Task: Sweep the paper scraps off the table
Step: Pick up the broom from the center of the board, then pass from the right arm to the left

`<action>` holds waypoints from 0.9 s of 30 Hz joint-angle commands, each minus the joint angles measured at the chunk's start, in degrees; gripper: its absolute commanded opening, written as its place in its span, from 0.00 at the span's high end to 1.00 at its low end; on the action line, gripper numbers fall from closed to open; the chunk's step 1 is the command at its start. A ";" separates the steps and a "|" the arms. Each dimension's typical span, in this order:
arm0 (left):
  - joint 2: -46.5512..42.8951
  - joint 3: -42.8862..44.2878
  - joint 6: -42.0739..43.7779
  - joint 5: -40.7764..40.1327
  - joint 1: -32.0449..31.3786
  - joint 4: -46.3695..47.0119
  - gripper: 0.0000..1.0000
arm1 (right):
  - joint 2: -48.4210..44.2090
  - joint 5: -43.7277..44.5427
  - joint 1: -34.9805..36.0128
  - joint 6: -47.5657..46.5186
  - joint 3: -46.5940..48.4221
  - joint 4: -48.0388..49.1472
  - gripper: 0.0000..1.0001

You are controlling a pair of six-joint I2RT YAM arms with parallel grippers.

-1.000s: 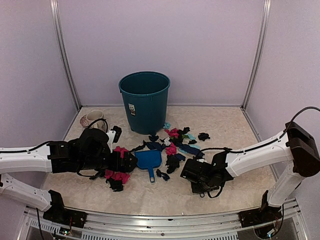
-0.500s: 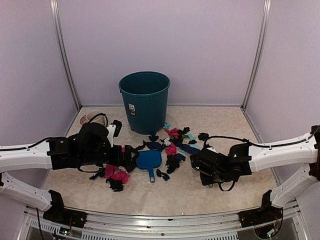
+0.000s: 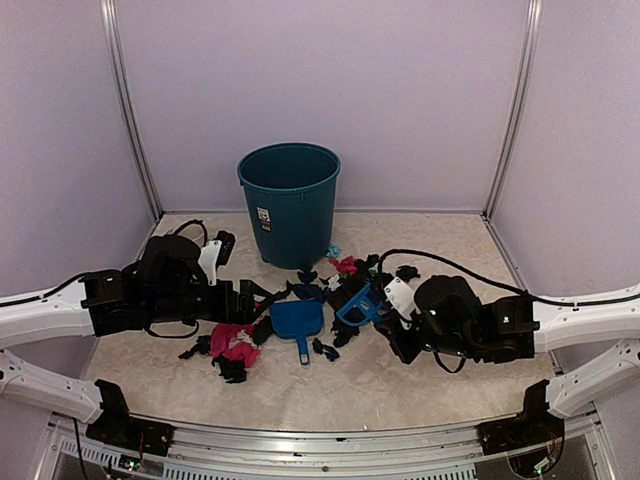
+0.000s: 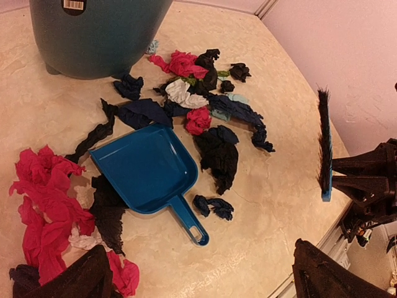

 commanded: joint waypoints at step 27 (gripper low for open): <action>4.54 -4.44 -6.49 31.45 -4.14 23.84 0.07 | 8.15 -19.77 0.35 -37.68 9.38 3.36 1.00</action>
